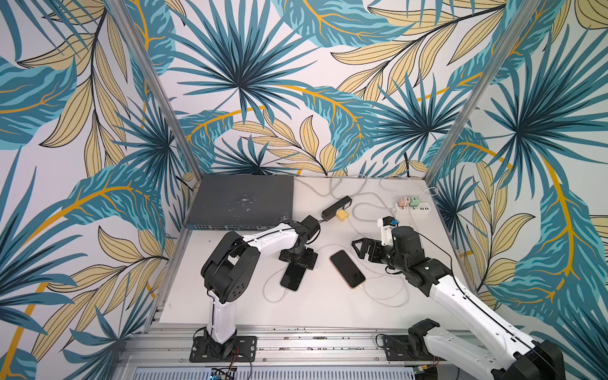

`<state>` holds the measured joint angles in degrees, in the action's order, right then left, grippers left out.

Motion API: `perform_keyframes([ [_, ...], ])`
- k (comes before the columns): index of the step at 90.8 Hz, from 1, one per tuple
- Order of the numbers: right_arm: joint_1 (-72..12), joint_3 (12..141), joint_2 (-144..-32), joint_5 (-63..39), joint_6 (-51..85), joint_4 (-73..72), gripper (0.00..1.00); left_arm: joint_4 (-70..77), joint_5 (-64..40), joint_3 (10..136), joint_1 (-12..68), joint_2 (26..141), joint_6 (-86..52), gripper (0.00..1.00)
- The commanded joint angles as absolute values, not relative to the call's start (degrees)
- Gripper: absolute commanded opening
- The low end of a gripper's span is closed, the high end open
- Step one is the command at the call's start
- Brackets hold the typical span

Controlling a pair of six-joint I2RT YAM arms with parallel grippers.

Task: Unplug the charging cable from the phone
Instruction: Pick up the phone at the center of the board.

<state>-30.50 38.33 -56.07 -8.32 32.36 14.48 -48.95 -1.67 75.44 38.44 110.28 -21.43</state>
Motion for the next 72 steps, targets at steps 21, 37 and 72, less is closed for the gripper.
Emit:
perform_keyframes([
  [21,-30.83,37.0,-54.85,-7.03,32.81,14.68,0.99,-48.98,-0.88,76.73,38.54,111.39,-21.88,0.86],
  [37,-30.77,36.94,-54.59,-6.94,32.85,14.75,0.99,-49.04,-0.91,76.9,38.65,112.03,-21.97,0.88],
  [72,-30.82,36.61,-54.23,-6.78,33.05,14.5,0.99,-50.55,0.05,78.51,38.77,112.29,-21.8,0.77],
])
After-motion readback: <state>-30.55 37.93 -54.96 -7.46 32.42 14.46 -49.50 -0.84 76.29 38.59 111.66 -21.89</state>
